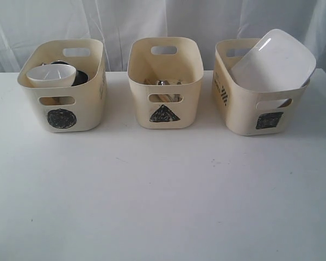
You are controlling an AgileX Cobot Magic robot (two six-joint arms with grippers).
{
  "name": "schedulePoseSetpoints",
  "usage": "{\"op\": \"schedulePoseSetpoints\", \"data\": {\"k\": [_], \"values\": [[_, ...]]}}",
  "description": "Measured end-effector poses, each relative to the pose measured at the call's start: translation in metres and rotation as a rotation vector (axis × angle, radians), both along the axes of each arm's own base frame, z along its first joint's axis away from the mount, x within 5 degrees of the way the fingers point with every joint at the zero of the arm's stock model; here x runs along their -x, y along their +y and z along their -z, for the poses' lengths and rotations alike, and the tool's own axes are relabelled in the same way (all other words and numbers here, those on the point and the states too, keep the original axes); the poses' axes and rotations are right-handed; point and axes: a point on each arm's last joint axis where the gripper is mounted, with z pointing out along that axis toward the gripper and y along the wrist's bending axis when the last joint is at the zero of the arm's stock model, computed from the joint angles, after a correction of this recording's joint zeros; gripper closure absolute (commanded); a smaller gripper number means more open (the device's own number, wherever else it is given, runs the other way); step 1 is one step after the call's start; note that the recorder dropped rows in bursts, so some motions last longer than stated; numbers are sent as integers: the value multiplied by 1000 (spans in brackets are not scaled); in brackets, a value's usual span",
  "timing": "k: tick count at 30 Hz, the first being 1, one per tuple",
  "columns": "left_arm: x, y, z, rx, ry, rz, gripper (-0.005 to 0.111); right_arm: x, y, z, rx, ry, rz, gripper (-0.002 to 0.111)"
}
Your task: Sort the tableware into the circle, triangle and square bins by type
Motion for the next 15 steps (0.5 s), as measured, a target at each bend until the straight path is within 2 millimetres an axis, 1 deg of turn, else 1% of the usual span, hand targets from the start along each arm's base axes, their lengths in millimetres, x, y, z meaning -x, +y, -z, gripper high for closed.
{"op": "schedulePoseSetpoints", "data": {"k": [1, 3, 7, 10, 13, 15], "values": [[0, 0, 0, 0, 0, 0, 107, 6, 3, -8, 15, -5, -2, 108], [0, 0, 0, 0, 0, 0, 107, 24, 15, -24, 96, -4, 12, 108], [0, 0, 0, 0, 0, 0, 107, 71, 52, -47, 277, -64, 79, 108], [0, 0, 0, 0, 0, 0, 107, 110, 72, -58, 338, -162, 141, 108], [0, 0, 0, 0, 0, 0, 107, 147, 83, -62, 360, -251, 179, 108], [0, 0, 0, 0, 0, 0, 107, 171, 89, -60, 424, -290, 179, 108]]}}
